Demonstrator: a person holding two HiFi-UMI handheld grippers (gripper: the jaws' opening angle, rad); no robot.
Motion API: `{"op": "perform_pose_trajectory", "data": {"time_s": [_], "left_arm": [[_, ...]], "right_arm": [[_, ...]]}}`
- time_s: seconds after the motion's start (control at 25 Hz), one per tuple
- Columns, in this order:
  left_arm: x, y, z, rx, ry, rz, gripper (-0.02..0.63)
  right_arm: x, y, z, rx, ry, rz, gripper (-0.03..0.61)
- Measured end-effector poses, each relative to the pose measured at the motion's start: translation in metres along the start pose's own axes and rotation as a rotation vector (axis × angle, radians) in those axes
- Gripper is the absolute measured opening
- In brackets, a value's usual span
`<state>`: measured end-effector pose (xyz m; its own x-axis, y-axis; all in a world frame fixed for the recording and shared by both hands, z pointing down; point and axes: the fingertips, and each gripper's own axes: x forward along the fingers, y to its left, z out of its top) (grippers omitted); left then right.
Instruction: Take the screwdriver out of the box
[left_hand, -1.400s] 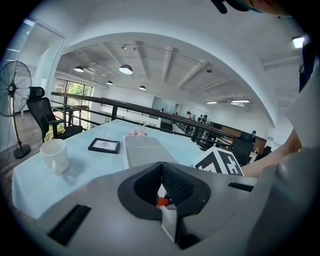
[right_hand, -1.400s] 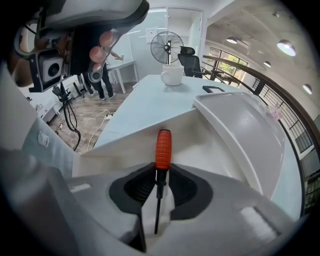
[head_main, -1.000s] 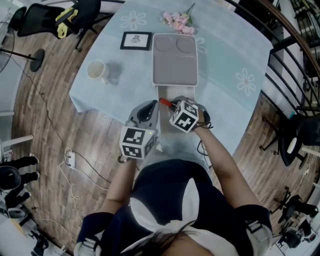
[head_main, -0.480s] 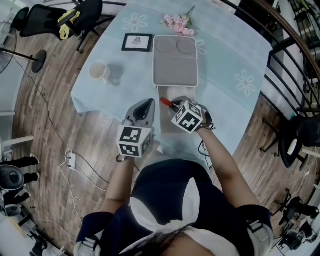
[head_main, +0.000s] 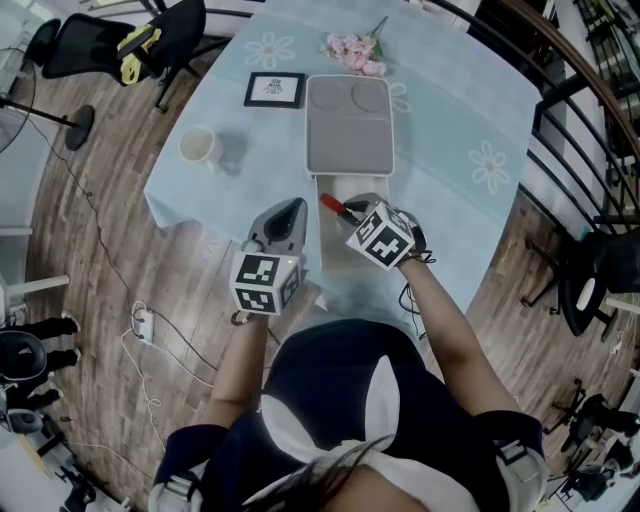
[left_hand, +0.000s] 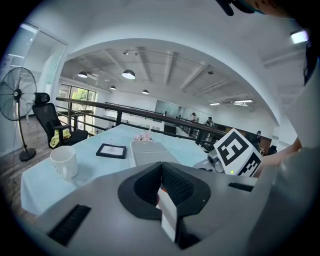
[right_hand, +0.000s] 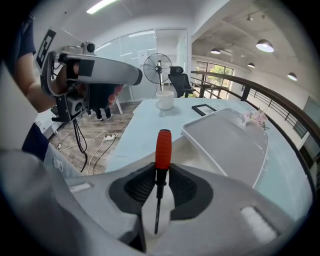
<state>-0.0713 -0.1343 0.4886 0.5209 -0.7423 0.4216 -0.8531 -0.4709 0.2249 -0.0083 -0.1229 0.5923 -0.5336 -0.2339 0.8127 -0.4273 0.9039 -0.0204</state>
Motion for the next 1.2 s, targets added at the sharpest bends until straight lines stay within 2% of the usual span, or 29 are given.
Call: {"op": "perform_pose_trajectory", "data": {"time_s": [0.8, 1.2], "left_arm": [[-0.010, -0.014, -0.010, 0.005, 0.030, -0.009, 0.017], [-0.013, -0.015, -0.004, 0.012, -0.007, 0.001, 0.017]], "right_arm": [[-0.042, 0.003, 0.023, 0.045, -0.134, -0.054, 0.081], [-0.064, 0.007, 0.040, 0.064, -0.215, -0.074, 0.081]]}}
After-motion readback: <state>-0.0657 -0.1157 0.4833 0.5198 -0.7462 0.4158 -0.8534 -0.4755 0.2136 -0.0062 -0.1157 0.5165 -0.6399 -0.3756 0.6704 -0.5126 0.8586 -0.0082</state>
